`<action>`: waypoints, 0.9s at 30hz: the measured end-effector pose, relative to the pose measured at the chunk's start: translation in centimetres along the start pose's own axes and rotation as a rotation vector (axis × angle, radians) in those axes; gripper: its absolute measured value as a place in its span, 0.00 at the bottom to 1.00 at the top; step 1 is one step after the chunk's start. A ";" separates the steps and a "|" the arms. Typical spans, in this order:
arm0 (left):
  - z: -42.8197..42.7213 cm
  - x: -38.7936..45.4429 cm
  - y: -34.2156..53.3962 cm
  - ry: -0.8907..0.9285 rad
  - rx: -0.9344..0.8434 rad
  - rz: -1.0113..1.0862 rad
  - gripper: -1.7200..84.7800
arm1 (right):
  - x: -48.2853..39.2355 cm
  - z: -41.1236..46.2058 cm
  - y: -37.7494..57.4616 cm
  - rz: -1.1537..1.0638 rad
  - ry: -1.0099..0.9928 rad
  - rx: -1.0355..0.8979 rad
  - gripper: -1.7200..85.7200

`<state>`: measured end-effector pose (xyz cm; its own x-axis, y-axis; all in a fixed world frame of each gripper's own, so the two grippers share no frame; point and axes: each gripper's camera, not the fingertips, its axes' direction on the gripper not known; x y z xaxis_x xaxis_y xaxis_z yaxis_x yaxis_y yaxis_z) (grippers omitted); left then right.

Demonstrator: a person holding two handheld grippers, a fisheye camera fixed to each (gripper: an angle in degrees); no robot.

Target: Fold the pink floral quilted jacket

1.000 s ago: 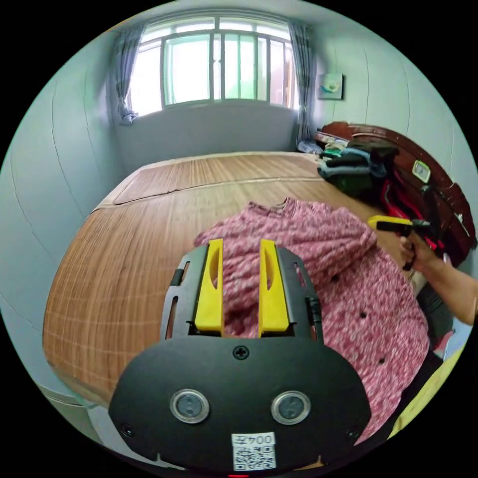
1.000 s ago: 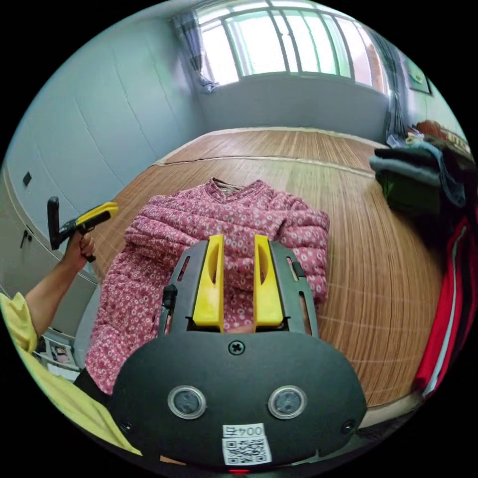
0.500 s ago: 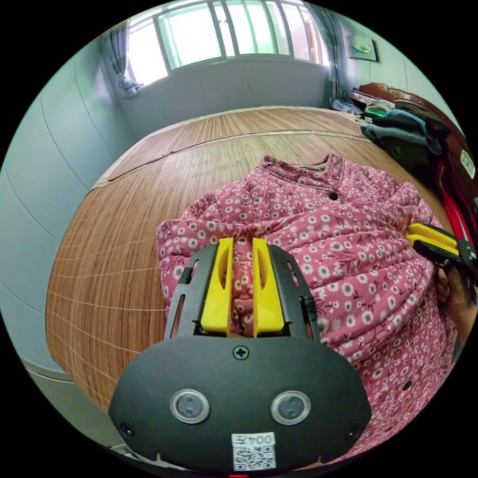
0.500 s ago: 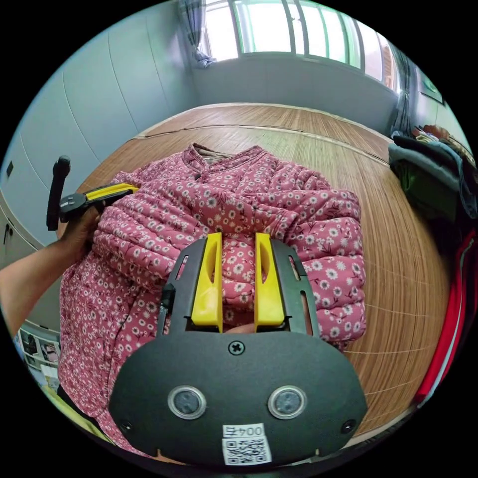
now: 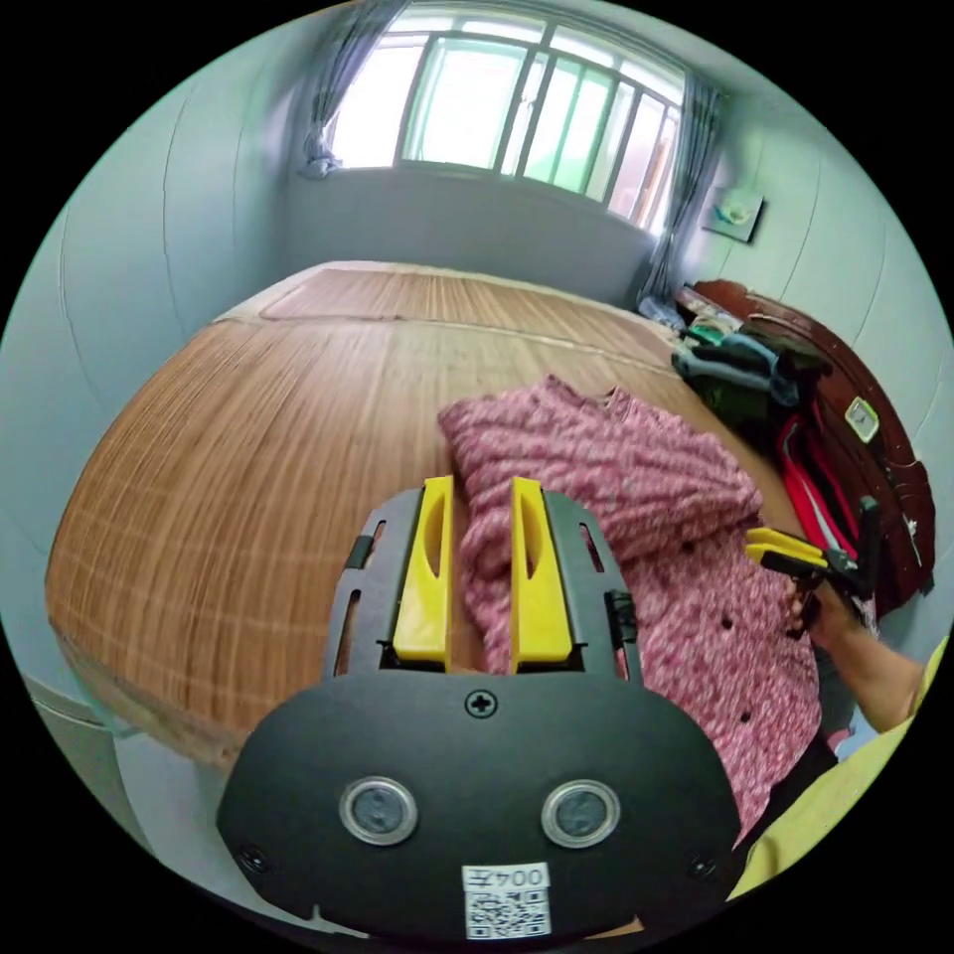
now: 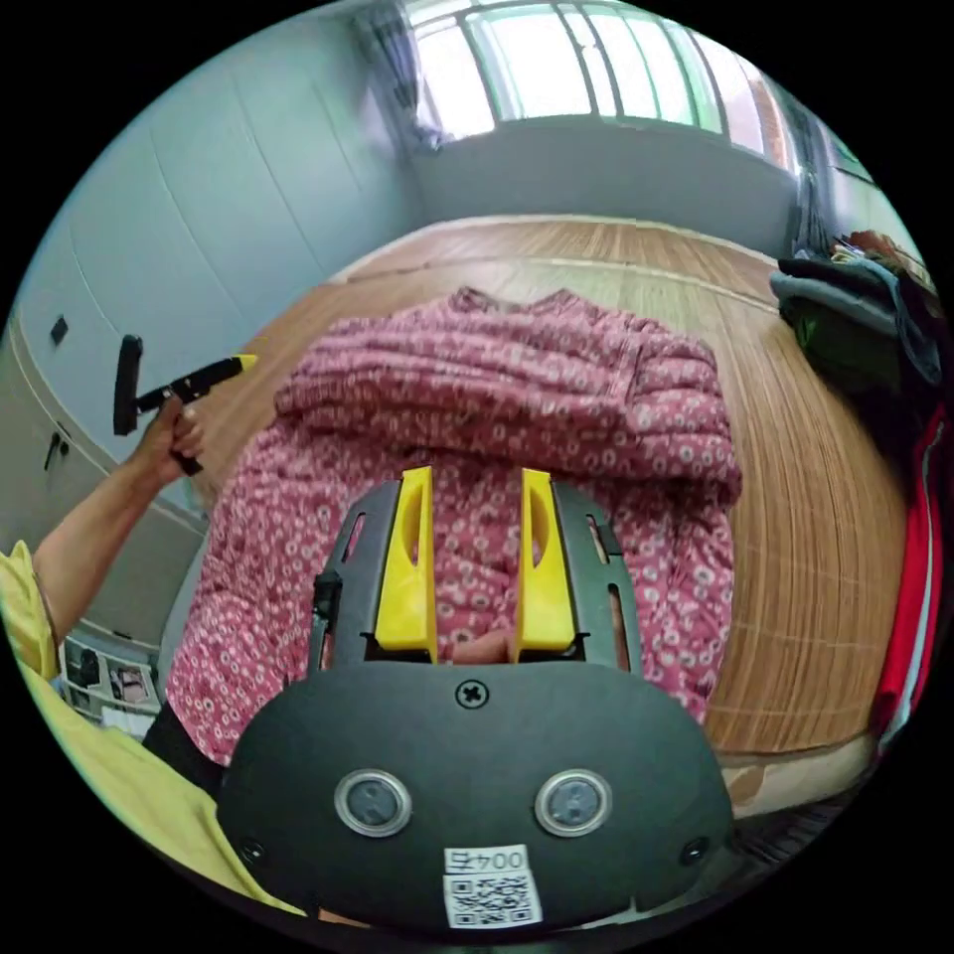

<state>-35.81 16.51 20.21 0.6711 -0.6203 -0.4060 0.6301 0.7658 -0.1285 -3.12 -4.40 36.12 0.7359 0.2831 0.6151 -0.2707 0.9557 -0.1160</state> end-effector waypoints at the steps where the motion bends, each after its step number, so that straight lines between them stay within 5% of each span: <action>1: 0.0 -0.9 1.5 0.004 -0.039 -0.007 0.13 | -0.7 0.4 0.5 -0.019 0.010 -0.003 0.18; 27: 7.2 6.9 -0.5 0.039 -0.214 0.134 0.12 | -3.4 5.1 -0.9 -0.043 0.069 -0.075 0.19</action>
<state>-28.69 10.65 23.94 0.7249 -0.5072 -0.4660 0.4367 0.8617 -0.2585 -8.54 -6.63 38.16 0.7874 0.2438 0.5661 -0.1926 0.9698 -0.1497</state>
